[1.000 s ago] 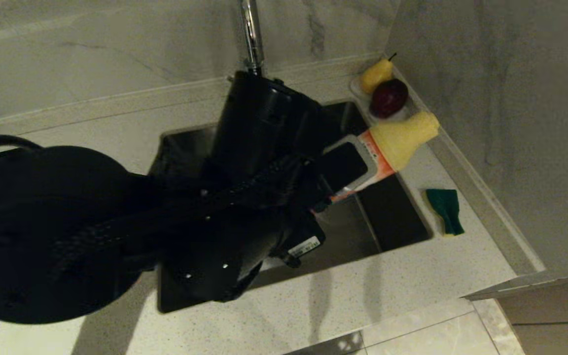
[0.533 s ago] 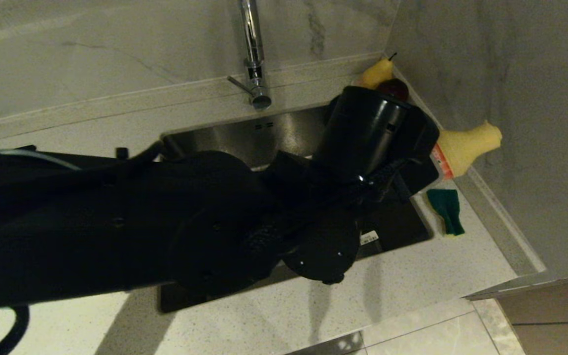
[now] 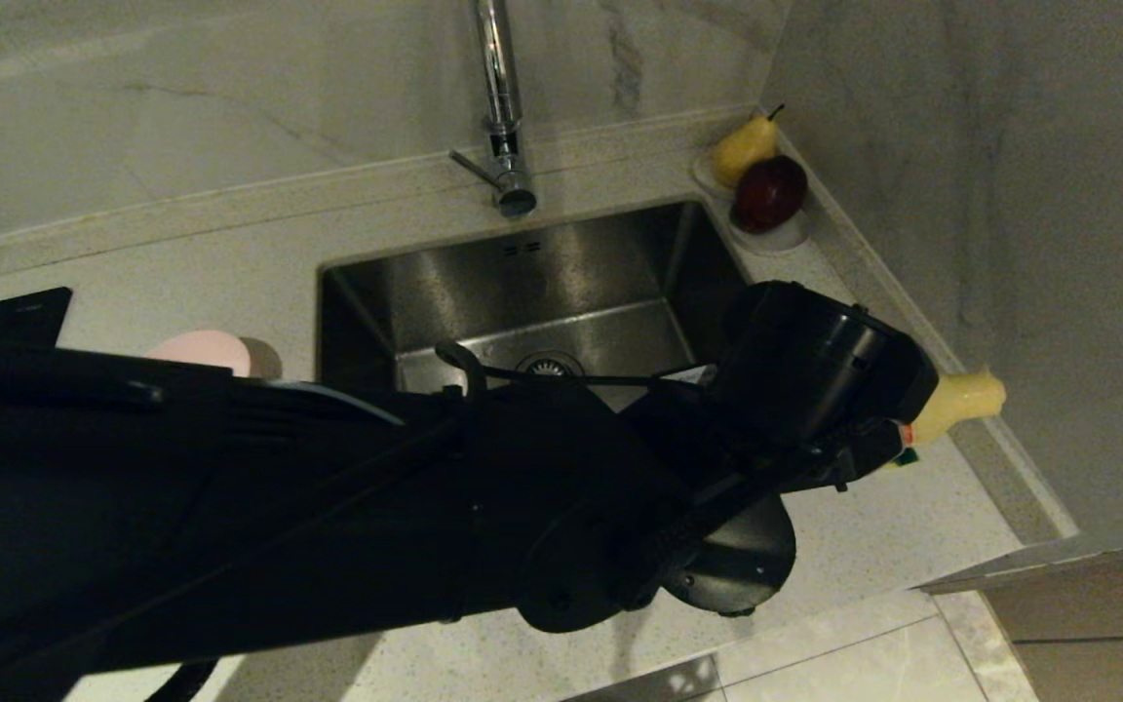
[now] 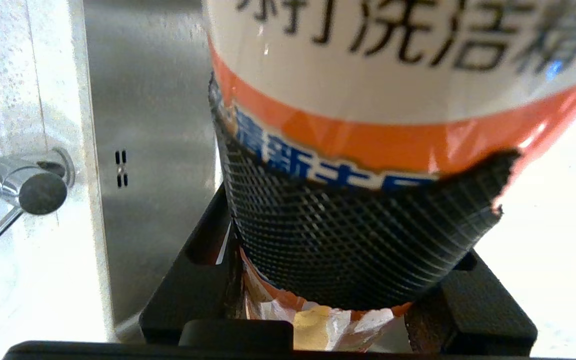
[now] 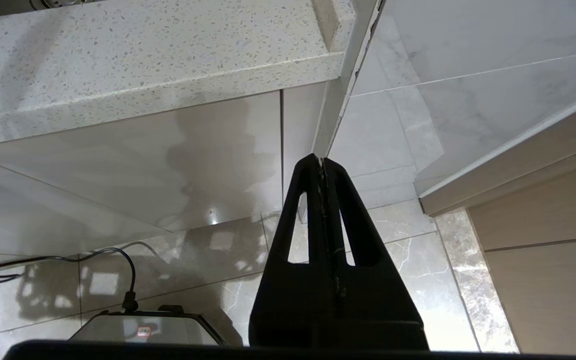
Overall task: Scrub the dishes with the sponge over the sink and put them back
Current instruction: Squeeze it onto the sponge
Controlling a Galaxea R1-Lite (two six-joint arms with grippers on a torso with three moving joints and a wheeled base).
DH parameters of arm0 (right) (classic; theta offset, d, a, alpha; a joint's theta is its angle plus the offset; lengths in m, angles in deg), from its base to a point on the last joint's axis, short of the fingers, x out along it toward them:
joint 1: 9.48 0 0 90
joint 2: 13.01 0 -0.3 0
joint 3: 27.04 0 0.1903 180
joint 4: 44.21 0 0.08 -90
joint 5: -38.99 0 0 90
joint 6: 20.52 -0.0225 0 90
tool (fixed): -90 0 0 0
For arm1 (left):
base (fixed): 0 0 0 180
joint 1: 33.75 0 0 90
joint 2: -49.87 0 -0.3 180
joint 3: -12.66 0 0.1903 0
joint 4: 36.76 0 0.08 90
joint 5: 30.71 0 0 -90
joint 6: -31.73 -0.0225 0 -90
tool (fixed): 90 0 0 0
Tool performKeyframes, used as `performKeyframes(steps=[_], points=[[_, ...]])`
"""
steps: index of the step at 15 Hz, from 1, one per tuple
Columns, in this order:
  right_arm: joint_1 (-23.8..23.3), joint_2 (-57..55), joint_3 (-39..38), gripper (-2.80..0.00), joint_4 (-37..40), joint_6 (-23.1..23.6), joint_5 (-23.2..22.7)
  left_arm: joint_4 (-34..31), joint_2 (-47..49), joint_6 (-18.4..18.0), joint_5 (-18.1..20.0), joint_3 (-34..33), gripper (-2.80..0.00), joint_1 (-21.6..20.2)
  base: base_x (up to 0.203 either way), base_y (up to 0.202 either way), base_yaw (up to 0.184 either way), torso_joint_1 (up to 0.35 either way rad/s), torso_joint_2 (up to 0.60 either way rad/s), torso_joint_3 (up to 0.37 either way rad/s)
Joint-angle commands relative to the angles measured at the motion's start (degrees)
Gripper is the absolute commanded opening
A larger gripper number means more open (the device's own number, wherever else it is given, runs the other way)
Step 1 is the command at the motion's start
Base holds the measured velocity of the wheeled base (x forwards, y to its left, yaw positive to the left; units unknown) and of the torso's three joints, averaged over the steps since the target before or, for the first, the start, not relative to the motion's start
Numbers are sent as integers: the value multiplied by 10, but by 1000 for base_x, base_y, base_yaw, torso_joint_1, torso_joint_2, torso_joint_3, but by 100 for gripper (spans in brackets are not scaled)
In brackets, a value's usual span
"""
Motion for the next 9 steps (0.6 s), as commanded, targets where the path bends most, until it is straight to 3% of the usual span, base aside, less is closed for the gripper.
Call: performKeyframes(steps=[1,6,9], points=[[0,-1,0,-280,0,1,0,0,20,-12,-6,4,-280,1,0,0,0,0,0,0],[0,-1,0,-280,0,1,0,-1,48,-70,-23,28,-280,3,0,0,0,0,0,0],[0,-1,0,-280,0,1,0,-3,77,-75,-85,63,-280,3,0,0,0,0,0,0]])
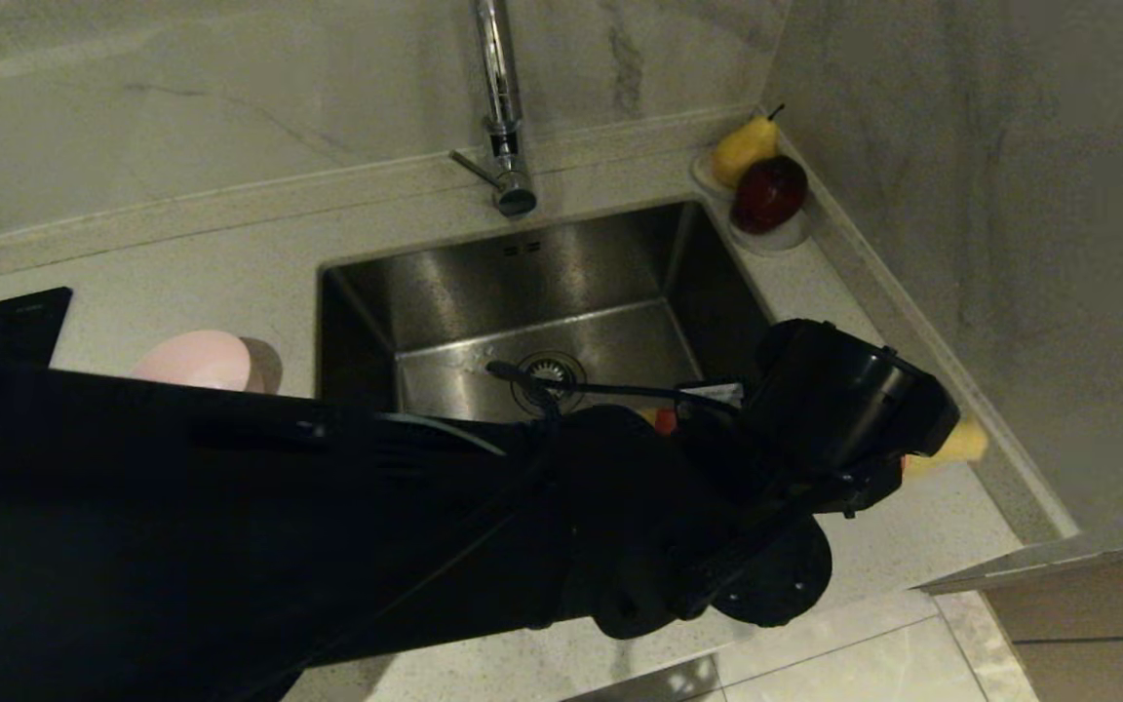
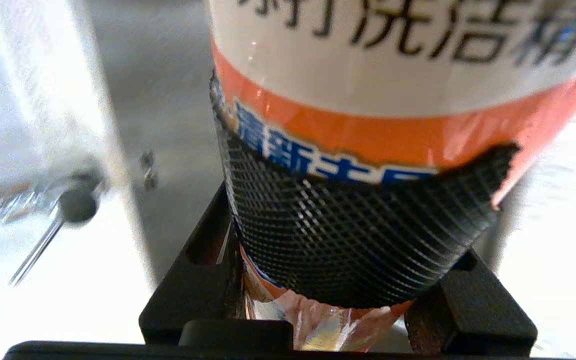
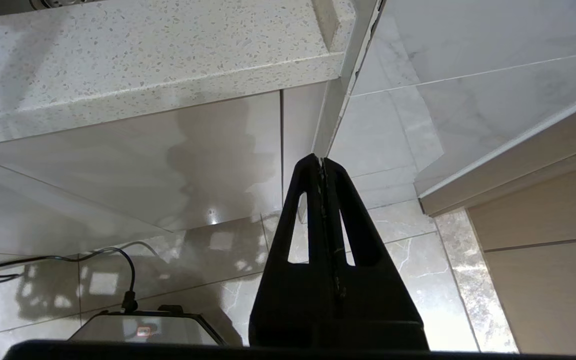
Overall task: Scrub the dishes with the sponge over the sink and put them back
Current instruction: Squeeze it onto the sponge
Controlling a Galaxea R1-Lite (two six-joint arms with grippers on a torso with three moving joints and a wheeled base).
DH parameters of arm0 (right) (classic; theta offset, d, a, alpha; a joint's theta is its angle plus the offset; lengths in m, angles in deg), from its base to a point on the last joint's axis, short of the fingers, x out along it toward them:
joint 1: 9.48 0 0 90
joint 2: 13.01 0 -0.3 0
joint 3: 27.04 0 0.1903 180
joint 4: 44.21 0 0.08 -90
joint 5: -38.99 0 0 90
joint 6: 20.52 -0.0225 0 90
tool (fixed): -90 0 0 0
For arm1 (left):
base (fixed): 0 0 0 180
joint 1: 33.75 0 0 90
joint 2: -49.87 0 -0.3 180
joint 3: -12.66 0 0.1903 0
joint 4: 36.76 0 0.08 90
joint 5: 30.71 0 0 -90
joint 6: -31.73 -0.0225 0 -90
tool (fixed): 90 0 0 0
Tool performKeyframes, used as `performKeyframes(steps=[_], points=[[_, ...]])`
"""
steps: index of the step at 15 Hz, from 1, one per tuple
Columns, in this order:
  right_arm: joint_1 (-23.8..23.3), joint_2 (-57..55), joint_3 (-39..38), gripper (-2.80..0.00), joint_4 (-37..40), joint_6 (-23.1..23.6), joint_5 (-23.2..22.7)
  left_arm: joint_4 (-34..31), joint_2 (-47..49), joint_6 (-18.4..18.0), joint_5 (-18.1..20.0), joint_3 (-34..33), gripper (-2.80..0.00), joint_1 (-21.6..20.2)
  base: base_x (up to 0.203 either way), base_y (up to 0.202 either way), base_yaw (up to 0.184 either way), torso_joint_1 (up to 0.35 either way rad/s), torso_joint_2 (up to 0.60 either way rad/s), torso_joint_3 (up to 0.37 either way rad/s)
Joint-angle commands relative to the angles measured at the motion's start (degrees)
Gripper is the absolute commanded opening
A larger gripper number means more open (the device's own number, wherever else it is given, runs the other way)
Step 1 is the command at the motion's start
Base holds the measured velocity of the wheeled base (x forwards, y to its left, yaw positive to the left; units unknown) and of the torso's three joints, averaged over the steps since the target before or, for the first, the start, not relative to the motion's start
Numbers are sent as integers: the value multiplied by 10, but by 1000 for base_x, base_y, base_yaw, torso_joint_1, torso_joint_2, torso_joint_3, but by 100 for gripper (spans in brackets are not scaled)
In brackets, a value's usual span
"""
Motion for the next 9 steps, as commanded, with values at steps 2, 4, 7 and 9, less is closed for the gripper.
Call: performKeyframes(steps=[2,4,7,9], points=[[0,-1,0,-280,0,0,0,-3,40,-7,-49,41,-280,0,0,0,0,0,0,0],[0,-1,0,-280,1,0,0,-3,54,-30,-74,62,-280,0,0,0,0,0,0,0],[0,-1,0,-280,1,0,0,-3,75,-47,-86,90,-280,4,0,0,0,0,0,0],[0,-1,0,-280,1,1,0,-1,83,-63,-110,92,-280,7,0,0,0,0,0,0]])
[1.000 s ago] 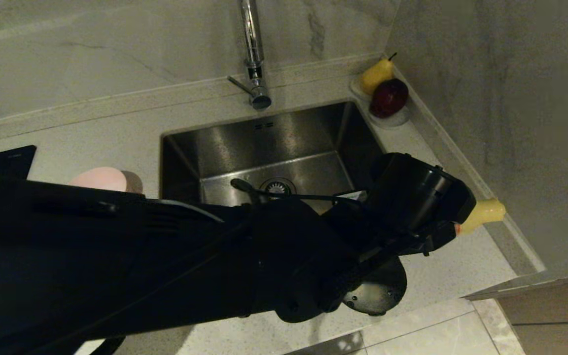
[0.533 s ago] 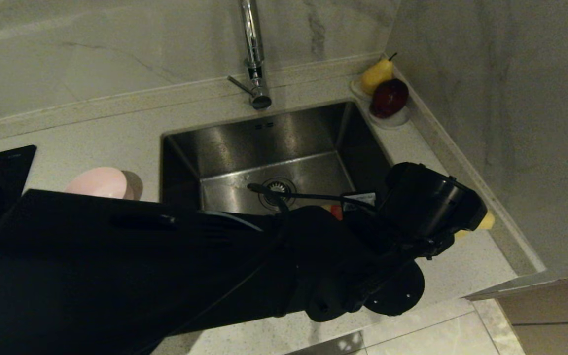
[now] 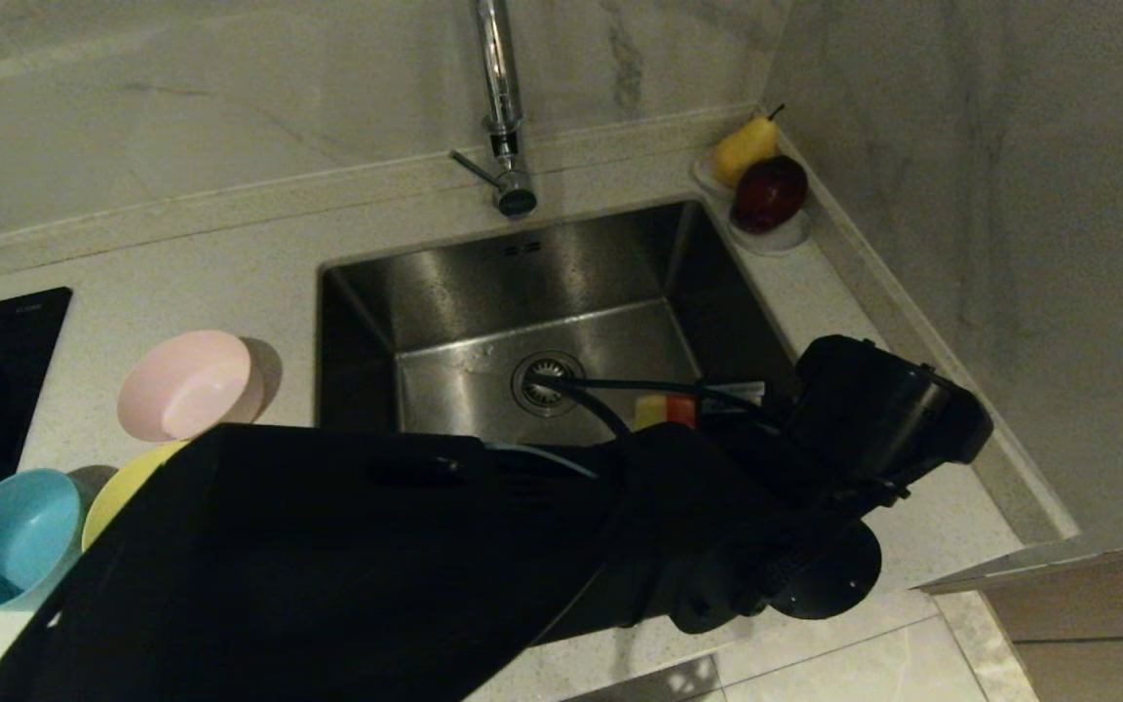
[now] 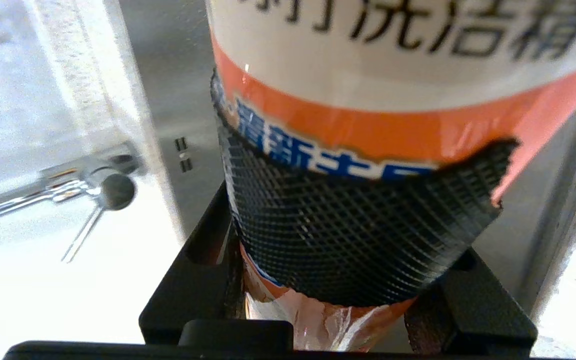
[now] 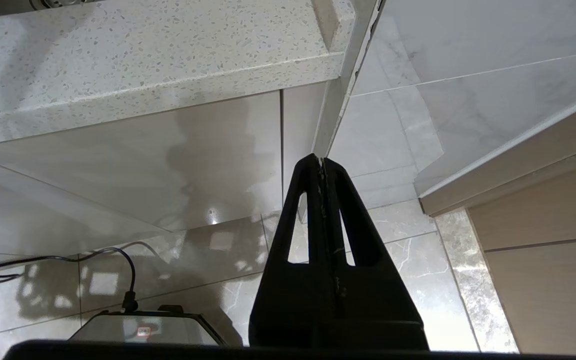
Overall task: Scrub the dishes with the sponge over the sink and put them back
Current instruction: Squeeze it onto the sponge
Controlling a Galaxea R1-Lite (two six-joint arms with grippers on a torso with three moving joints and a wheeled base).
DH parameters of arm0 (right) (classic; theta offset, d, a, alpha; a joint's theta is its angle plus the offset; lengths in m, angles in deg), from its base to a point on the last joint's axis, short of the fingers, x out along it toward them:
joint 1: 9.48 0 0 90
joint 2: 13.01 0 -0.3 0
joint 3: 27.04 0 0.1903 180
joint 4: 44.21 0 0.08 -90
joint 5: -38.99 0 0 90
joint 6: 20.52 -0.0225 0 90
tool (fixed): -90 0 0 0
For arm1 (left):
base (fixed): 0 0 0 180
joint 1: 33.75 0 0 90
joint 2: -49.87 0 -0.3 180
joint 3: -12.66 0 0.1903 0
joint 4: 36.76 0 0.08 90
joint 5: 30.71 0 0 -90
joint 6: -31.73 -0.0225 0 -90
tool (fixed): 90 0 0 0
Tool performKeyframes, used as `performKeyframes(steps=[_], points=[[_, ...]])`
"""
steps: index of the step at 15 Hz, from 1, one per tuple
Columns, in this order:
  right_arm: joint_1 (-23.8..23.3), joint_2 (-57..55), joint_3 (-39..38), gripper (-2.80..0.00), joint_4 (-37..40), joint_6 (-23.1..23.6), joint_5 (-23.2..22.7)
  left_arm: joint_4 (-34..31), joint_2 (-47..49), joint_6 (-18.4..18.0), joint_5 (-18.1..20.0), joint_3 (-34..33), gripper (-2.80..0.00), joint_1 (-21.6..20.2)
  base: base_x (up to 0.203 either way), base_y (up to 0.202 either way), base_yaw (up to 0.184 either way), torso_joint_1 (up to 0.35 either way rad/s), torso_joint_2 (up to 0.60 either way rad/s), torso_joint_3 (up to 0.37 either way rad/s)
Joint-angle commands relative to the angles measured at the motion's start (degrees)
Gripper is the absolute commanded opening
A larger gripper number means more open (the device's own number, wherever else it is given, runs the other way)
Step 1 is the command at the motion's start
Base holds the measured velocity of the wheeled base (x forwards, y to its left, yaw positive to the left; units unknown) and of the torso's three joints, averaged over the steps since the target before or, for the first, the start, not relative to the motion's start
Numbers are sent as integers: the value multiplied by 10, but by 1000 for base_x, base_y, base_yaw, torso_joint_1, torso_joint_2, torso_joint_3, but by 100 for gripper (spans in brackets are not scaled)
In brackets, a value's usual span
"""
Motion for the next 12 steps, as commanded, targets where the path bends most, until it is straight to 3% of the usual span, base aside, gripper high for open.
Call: performKeyframes(steps=[1,12], points=[[0,-1,0,-280,1,0,0,1,15,-12,-12,4,-280,4,0,0,0,0,0,0],[0,-1,0,-280,1,0,0,8,36,-33,-62,8,-280,9,0,0,0,0,0,0]])
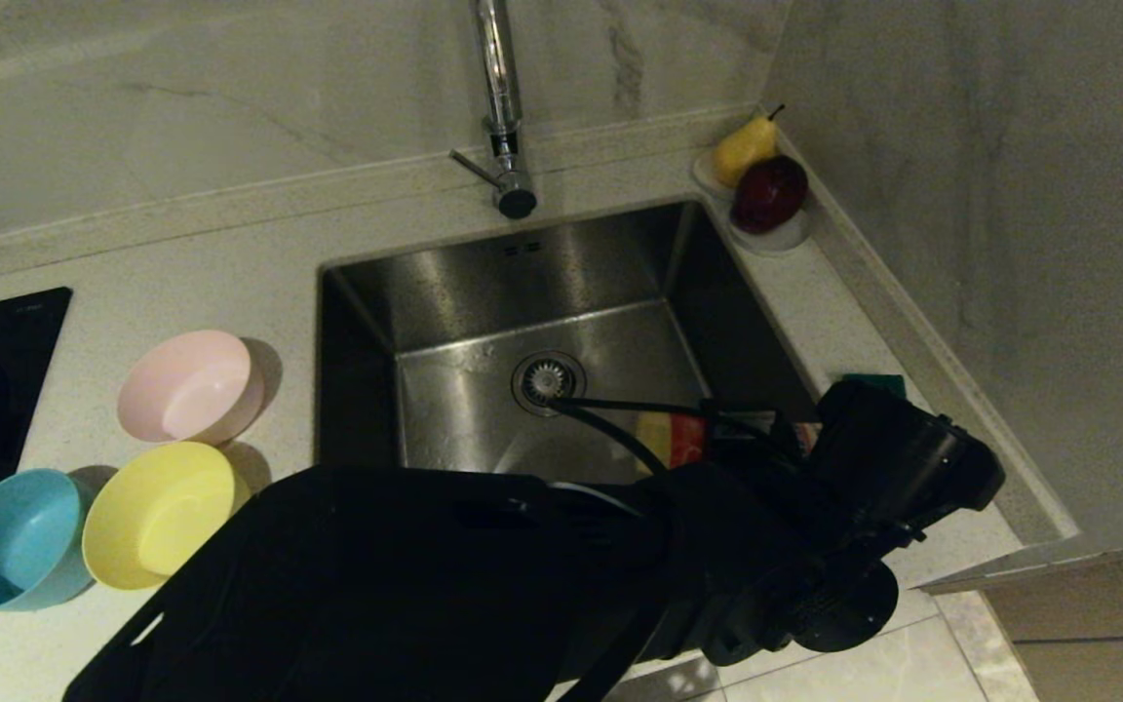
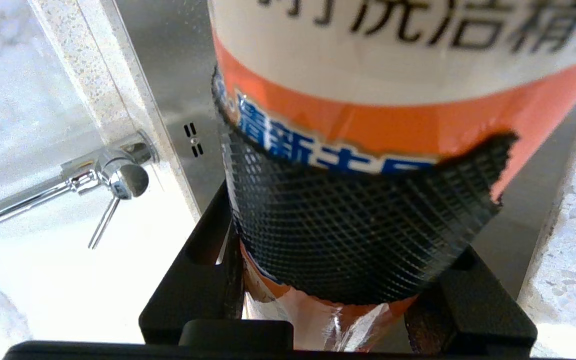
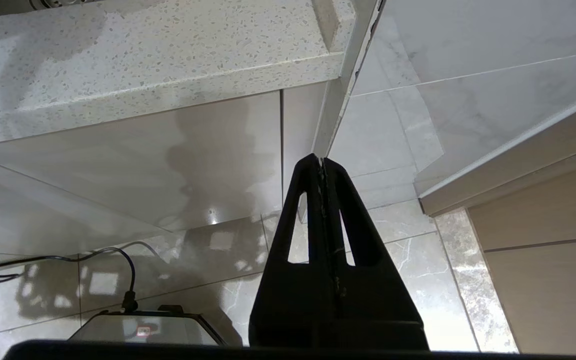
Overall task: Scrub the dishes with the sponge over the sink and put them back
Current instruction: Squeeze it onto the sponge
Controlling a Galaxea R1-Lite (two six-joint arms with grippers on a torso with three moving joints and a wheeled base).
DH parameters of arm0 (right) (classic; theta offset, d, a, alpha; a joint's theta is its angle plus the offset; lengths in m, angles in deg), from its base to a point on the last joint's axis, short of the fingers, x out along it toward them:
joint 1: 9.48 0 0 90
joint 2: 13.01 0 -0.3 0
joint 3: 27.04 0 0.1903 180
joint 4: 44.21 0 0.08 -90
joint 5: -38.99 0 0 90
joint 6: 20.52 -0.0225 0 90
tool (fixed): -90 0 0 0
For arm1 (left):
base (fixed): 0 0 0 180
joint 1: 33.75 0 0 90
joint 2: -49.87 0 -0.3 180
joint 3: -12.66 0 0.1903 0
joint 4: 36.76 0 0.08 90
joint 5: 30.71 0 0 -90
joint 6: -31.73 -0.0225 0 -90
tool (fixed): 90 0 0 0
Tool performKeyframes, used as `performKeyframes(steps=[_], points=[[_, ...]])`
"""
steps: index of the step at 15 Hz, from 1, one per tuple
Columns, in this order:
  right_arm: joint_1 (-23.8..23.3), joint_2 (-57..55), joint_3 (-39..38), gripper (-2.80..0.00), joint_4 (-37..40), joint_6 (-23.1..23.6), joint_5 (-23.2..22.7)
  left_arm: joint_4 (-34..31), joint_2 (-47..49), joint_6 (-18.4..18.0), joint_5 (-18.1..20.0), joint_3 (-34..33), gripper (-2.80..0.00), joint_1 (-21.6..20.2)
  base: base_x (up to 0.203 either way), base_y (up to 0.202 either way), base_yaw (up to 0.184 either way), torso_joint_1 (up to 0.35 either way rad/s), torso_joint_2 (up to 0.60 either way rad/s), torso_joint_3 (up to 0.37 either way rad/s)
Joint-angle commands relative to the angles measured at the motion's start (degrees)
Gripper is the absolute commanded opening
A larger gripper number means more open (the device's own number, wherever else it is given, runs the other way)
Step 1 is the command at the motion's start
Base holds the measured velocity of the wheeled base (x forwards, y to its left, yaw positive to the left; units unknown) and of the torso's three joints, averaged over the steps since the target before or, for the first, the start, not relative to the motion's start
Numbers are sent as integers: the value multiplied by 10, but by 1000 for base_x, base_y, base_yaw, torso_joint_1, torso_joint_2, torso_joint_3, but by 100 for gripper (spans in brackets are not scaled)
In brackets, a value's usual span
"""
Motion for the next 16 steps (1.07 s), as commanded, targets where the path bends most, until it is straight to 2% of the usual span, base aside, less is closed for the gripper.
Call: performKeyframes(steps=[1,6,12,16], points=[[0,-1,0,-280,0,-1,0,2,2,-3,-12,0,-280,-1,0,0,0,0,0,0],[0,0,0,-280,-1,0,0,34,11,-5,-52,0,-280,-3,0,0,0,0,0,0],[0,0,0,-280,0,0,0,61,23,-10,-55,0,-280,-4,0,0,0,0,0,0],[0,0,0,-280,0,0,0,62,25,-22,-71,0,-280,-5,0,0,0,0,0,0]])
